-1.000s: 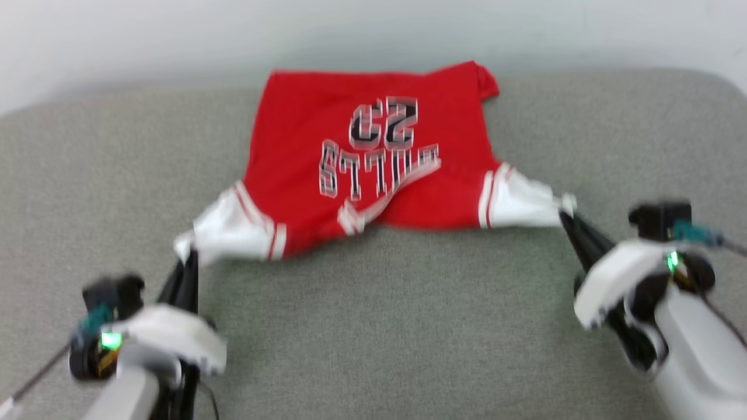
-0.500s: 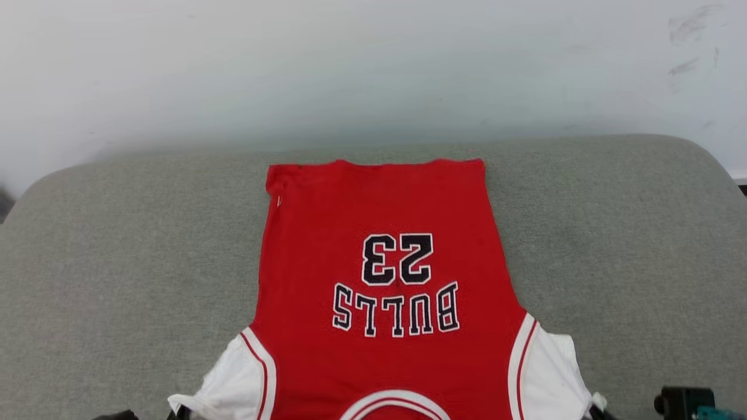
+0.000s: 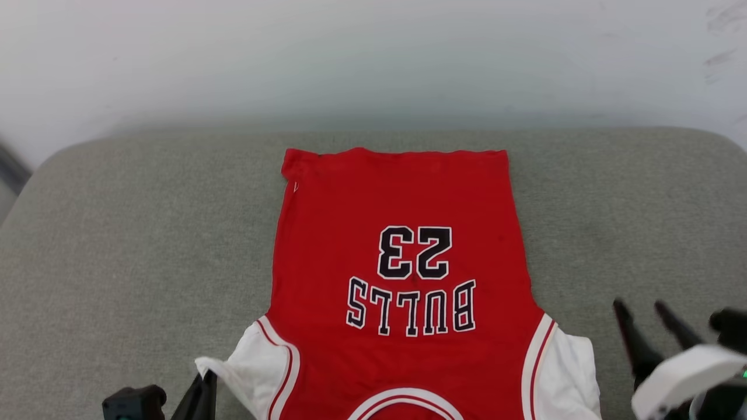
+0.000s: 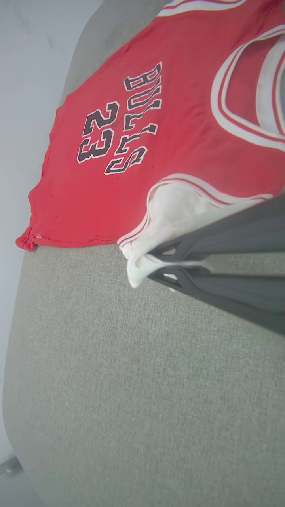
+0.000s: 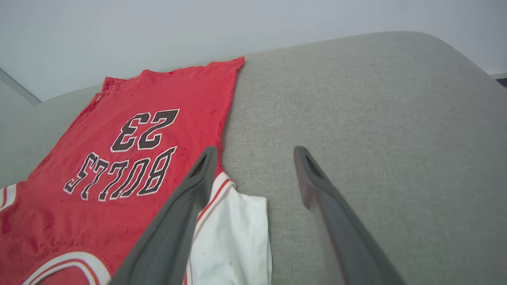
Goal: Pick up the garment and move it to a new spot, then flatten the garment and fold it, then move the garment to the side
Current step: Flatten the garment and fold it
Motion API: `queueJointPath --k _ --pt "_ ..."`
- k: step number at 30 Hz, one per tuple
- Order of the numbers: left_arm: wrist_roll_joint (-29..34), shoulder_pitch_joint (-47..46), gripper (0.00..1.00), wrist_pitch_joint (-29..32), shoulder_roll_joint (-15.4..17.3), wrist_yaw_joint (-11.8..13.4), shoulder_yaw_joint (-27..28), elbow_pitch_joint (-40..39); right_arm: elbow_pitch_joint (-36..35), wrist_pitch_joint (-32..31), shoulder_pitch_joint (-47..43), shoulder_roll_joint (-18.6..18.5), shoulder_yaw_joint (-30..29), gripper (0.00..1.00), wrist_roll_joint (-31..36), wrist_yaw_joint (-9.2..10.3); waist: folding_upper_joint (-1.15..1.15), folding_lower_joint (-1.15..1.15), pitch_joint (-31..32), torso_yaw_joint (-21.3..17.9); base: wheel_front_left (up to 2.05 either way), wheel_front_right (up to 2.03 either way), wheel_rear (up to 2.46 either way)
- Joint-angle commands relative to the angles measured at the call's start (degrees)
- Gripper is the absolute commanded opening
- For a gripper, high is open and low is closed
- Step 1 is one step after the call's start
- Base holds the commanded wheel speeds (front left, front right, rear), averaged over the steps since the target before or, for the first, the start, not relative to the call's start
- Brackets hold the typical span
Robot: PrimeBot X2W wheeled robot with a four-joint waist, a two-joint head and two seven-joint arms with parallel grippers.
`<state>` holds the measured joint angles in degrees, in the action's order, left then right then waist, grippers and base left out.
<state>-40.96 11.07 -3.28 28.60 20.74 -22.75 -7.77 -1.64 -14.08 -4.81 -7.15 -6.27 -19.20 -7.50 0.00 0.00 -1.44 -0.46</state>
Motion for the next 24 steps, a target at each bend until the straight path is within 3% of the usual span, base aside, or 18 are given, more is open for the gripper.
queueJointPath --k 1,6,11,12,17,24 --pt "0.71 -1.49 0.00 -0.31 0.33 0.27 0.03 -0.80 1.64 1.26 3.63 -0.91 -0.58 1.00 -0.81 0.02 0.00 0.00 -1.57 1.09 0.00 0.00 0.00" --pt "2.71 -5.81 0.00 -0.96 0.21 -0.64 -0.80 -2.88 11.88 1.98 18.97 -4.53 -1.32 1.00 -2.48 0.02 0.00 0.00 -6.96 4.56 0.00 0.00 0.00" --pt "4.32 -10.00 0.00 -2.18 -0.74 -1.68 -1.61 -4.12 21.06 -2.13 31.52 -7.60 -1.73 1.00 -3.23 0.02 0.00 0.00 -11.41 8.23 0.00 0.00 0.00" --pt "4.81 -11.96 0.00 -2.85 -1.45 -2.40 -2.00 -4.57 25.60 -5.69 37.42 -9.03 -1.89 1.00 -3.26 0.02 0.00 0.00 -13.55 10.24 0.00 0.00 0.00" --pt "5.46 -15.52 0.00 -4.30 -3.07 -3.66 -2.82 -4.72 33.42 -14.40 47.23 -11.91 -1.97 1.00 -1.32 0.02 0.00 0.00 -17.92 13.69 0.00 0.00 0.00" --pt "5.95 -20.30 0.00 -6.74 -5.56 -6.14 -4.20 -4.11 40.72 -25.76 60.17 -13.97 -2.75 1.00 2.59 0.02 0.00 0.00 -25.42 17.70 0.00 0.00 0.00"
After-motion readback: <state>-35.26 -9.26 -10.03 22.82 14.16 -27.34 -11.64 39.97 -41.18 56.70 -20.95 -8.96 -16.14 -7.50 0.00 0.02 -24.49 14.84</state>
